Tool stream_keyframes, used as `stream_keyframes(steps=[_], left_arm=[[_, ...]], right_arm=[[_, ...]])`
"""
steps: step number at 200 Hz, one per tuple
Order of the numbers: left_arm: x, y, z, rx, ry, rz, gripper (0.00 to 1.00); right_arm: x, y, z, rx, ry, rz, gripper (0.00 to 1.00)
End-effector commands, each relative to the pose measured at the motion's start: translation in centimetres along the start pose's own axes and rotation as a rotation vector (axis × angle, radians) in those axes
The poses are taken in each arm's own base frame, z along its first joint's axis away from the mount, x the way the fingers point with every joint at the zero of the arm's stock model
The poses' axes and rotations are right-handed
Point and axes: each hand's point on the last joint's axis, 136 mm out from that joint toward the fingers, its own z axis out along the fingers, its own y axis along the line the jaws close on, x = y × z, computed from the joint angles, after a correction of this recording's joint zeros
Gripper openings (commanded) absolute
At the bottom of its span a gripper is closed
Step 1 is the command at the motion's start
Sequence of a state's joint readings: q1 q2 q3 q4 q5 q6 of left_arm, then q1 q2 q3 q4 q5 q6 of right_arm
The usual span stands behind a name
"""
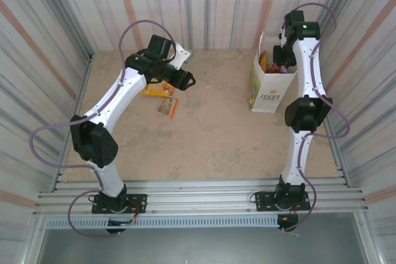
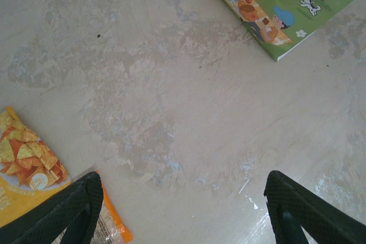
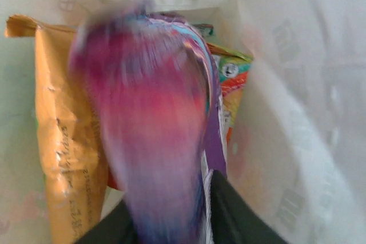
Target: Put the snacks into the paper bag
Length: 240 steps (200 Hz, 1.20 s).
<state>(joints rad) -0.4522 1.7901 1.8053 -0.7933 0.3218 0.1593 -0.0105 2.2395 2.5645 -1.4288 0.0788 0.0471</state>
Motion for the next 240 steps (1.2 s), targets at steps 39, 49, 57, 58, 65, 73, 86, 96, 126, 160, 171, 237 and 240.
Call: stream_keyframes(steps=[39, 49, 57, 58, 65, 73, 86, 96, 126, 160, 171, 237, 240], left_arm=[[-0.4, -0.1, -0.2, 0.024, 0.009, -0.016, 0.77], [-0.6, -0.2, -0.2, 0.025, 0.005, -0.017, 0.77], [-0.5, -0.2, -0.2, 0.028, 0.006, -0.020, 0.77], [-0.5, -0.2, -0.2, 0.028, 0.006, -0.020, 0.77], [-0.5, -0.3, -0.2, 0.031, 0.005, -0.022, 0.77], [-0.6, -0.3, -0.3, 0.033, 0.004, -0.023, 0.77], [-0.5, -0.3, -0.3, 0.035, 0.005, -0.026, 0.77], [-0.5, -0.4, -0.4, 0.036, 0.004, -0.025, 0.76], [-0.4, -0.3, -0.4, 0.027, 0.006, -0.021, 0.76], [-0.2, -0.1, -0.2, 0.022, 0.013, -0.018, 0.76], [-0.2, -0.1, -0.2, 0.023, 0.015, -0.017, 0.76], [-0.4, -0.3, -0.5, 0.026, 0.012, -0.027, 0.76], [-0.4, -0.3, -0.5, 0.027, 0.012, -0.031, 0.76]], right_arm=[[-1.8, 1.2, -2.3, -0.071, -0.098, 0.008, 0.47], [-1.9, 1.4, -2.9, -0.085, -0.110, 0.008, 0.48], [-1.9, 1.3, -3.2, -0.093, -0.116, 0.012, 0.48], [-1.9, 1.3, -3.2, -0.094, -0.117, 0.012, 0.48], [-1.9, 1.3, -3.4, -0.101, -0.121, 0.011, 0.48], [-1.9, 1.4, -3.4, -0.109, -0.117, 0.011, 0.47], [-1.7, 1.5, -3.0, -0.126, -0.105, 0.015, 0.46], [-1.7, 1.7, -2.6, -0.145, -0.095, 0.016, 0.44], [-1.9, 2.9, -0.8, -0.236, -0.064, 0.040, 0.33], [-2.3, 4.6, 1.3, -0.329, -0.040, 0.066, 0.31], [-2.3, 4.9, 1.8, -0.345, -0.031, 0.077, 0.31], [-2.9, 5.6, 0.2, -0.362, -0.073, 0.070, 0.35], [-3.0, 5.7, -0.3, -0.362, -0.086, 0.066, 0.36]])
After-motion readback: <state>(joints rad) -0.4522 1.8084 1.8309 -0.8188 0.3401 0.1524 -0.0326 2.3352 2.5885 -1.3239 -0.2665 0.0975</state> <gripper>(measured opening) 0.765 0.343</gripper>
